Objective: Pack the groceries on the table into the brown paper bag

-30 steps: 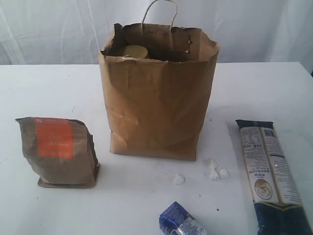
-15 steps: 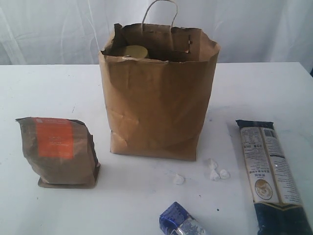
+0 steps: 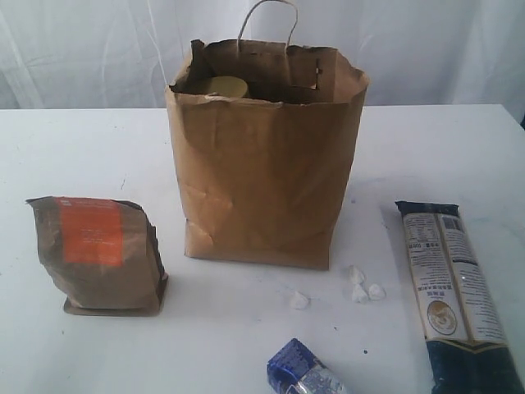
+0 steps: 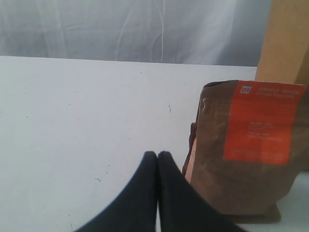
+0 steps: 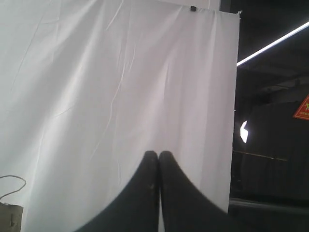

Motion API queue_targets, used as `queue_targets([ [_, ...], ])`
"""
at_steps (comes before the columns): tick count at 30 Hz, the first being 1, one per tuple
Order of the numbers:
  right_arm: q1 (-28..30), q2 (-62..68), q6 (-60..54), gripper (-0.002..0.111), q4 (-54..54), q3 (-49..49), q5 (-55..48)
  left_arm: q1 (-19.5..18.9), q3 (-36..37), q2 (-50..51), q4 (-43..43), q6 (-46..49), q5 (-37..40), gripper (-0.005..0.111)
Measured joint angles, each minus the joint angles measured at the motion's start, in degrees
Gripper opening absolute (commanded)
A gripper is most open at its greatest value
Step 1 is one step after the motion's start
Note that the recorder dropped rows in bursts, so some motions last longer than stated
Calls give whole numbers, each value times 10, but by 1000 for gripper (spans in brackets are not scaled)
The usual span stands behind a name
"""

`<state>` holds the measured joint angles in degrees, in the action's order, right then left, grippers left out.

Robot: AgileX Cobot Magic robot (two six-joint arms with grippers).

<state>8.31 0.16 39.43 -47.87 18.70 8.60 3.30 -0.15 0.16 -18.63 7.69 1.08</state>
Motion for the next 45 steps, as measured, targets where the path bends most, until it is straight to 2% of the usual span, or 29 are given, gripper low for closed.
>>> queue_targets([
  [14, 0, 0, -2, 0, 1, -24, -53, 0, 0, 0, 0, 0, 0, 0],
  [18, 0, 1, -42, 0, 90, -115, -52, 0, 0, 0, 0, 0, 0, 0],
  [20, 0, 1, -109, 0, 184, -160, -53, 0, 0, 0, 0, 0, 0, 0],
  [24, 0, 1, -267, 0, 334, -184, -41, 0, 0, 0, 0, 0, 0, 0],
  [26, 0, 1, -305, 0, 378, -185, -29, 0, 0, 0, 0, 0, 0, 0],
  [30, 0, 1, -326, 0, 403, -185, -40, 0, 0, 0, 0, 0, 0, 0],
  [39, 0, 1, -337, 0, 449, -186, -164, 0, 0, 0, 0, 0, 0, 0],
  [45, 0, 1, -345, 0, 474, -186, -175, 0, 0, 0, 0, 0, 0, 0],
])
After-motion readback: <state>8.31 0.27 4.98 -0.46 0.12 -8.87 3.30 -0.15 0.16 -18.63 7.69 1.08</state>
